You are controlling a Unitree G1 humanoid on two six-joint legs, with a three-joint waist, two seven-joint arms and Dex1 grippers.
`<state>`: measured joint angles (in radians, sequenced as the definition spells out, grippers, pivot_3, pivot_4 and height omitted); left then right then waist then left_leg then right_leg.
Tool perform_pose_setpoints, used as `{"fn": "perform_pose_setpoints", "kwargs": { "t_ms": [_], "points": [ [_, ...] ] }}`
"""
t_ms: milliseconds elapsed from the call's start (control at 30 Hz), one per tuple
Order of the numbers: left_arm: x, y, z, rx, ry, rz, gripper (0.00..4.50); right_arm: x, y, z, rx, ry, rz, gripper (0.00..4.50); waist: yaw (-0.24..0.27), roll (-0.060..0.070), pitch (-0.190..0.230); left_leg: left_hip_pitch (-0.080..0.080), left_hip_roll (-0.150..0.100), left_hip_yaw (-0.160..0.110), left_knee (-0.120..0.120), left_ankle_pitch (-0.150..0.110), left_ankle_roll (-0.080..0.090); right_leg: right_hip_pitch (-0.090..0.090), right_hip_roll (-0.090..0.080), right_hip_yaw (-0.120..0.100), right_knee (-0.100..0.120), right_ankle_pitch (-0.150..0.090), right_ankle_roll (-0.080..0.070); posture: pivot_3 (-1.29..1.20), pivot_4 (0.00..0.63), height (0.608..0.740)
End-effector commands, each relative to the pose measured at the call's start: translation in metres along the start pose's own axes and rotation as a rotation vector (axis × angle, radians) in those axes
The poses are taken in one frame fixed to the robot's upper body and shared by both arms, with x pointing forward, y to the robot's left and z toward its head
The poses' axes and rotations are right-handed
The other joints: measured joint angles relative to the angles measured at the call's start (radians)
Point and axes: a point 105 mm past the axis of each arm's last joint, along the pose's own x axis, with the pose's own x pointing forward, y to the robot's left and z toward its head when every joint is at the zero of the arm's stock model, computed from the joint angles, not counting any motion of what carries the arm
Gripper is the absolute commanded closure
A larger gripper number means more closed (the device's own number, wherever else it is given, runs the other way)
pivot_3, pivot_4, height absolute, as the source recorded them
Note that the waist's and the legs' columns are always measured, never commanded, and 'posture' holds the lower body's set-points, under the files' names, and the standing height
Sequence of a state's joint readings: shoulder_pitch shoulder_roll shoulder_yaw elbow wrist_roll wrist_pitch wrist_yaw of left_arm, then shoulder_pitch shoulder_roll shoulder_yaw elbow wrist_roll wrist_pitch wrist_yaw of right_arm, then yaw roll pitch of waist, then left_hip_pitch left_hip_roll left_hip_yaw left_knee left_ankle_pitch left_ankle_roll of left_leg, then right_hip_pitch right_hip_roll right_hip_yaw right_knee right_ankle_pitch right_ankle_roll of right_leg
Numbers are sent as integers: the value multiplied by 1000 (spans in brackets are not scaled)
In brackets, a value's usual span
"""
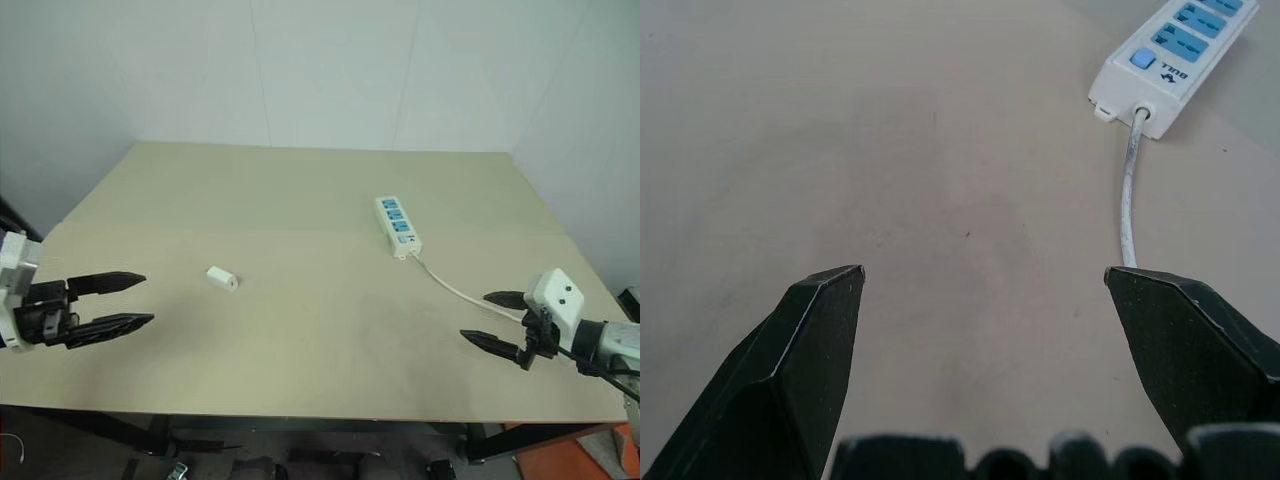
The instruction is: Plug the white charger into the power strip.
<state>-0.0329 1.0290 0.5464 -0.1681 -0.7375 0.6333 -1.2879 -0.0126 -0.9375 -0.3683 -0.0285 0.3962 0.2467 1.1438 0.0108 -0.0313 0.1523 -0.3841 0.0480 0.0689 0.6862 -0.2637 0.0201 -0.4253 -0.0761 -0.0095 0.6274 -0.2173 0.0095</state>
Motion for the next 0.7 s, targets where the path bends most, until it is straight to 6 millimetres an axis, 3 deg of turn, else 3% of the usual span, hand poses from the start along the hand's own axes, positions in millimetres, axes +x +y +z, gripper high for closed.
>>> {"fn": "perform_pose_setpoints", "kwargs": {
  "t_ms": [33, 267, 400, 700],
  "points": [
    [0, 3, 8, 48, -11, 9, 28, -7, -6, 10, -40, -21, -34, 0, -1, 0, 0, 0, 0, 0, 0, 0, 0, 0, 0, 0, 0, 0, 0, 0, 150, 740],
    [2, 2, 3, 47, -34, 7, 28, -2, -9, 12, -49, -26, -38, 0, -1, 0, 0, 0, 0, 0, 0, 0, 0, 0, 0, 0, 0, 1, 1, 0, 150, 740],
    [3, 5, 4, 62, -44, 19, 28, 11, -26, 15, -8, -51, -119, 0, -5, 0, 0, 0, 0, 1, 0, 0, 0, 0, 0, 1, 0, 0, 0, 0, 150, 740],
    [26, 10, 0, 87, 42, -40, 28, 120, -76, 9, 135, -36, -349, 0, -29, 0, 0, -1, -1, 1, -4, 0, 0, -3, 1, 2, 0, 7, -5, 0, 150, 740]
  ]
}}
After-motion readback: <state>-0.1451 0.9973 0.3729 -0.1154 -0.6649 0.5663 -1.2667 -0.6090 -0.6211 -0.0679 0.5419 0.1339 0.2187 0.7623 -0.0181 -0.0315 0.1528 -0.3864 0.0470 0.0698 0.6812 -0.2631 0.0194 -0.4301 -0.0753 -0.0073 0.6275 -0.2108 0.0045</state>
